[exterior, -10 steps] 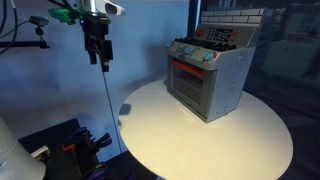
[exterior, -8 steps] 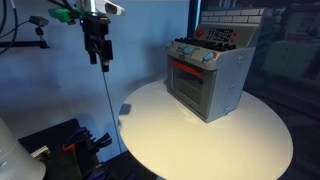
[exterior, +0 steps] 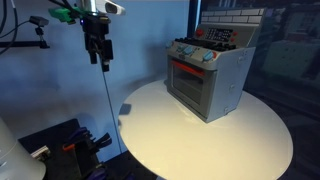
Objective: Turn the second knob from the right clockwise
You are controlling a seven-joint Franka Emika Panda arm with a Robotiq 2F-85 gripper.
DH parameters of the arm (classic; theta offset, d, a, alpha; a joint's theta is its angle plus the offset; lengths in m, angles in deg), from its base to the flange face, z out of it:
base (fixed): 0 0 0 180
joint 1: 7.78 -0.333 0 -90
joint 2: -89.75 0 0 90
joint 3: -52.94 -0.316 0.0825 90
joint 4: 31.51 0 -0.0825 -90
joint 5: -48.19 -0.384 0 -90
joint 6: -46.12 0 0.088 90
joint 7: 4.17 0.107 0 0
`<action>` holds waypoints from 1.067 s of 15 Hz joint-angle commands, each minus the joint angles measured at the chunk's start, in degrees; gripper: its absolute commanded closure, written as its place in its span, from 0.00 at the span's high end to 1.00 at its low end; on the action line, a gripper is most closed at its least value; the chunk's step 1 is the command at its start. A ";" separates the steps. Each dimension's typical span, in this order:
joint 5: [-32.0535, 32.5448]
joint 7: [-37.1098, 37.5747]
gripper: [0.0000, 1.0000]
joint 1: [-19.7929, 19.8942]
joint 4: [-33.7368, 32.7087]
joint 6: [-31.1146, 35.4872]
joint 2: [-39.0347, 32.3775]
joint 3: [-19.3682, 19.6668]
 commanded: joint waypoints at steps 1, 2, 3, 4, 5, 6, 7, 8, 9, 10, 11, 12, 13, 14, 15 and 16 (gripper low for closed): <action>0.30 0.69 1.00 0.86 -2.43 0.55 -0.78 -0.79; 0.50 0.85 1.00 0.96 -3.05 0.99 -0.94 -0.94; 0.55 0.86 1.00 1.00 -3.63 1.38 -1.10 -0.99; 0.65 1.08 1.00 1.15 -4.32 1.79 -1.30 -1.13; 0.73 1.39 1.00 1.30 -5.34 2.32 -1.64 -1.29; 0.78 1.57 1.00 1.40 -6.20 2.82 -1.92 -1.43; 0.82 1.93 1.00 1.53 -7.09 3.43 -2.24 -1.62; 0.86 2.24 1.00 1.62 -8.08 3.90 -2.69 -1.77; 0.95 2.79 1.00 1.81 -9.30 4.29 -3.32 -1.98; 1.28 3.45 1.00 2.07 -10.35 5.08 -3.91 -2.24; 1.57 4.14 1.00 2.38 -11.55 5.73 -4.71 -2.47; 1.96 5.18 1.00 2.82 -12.59 6.65 -5.41 -2.74; 2.31 6.05 1.00 3.25 -13.82 7.42 -6.35 -2.91; 2.69 6.95 1.00 3.74 -14.84 8.52 -7.22 -3.12; 3.16 7.95 1.00 4.24 -16.00 9.56 -8.33 -3.29; 3.74 8.87 1.00 4.66 -17.11 10.65 -9.46 -3.44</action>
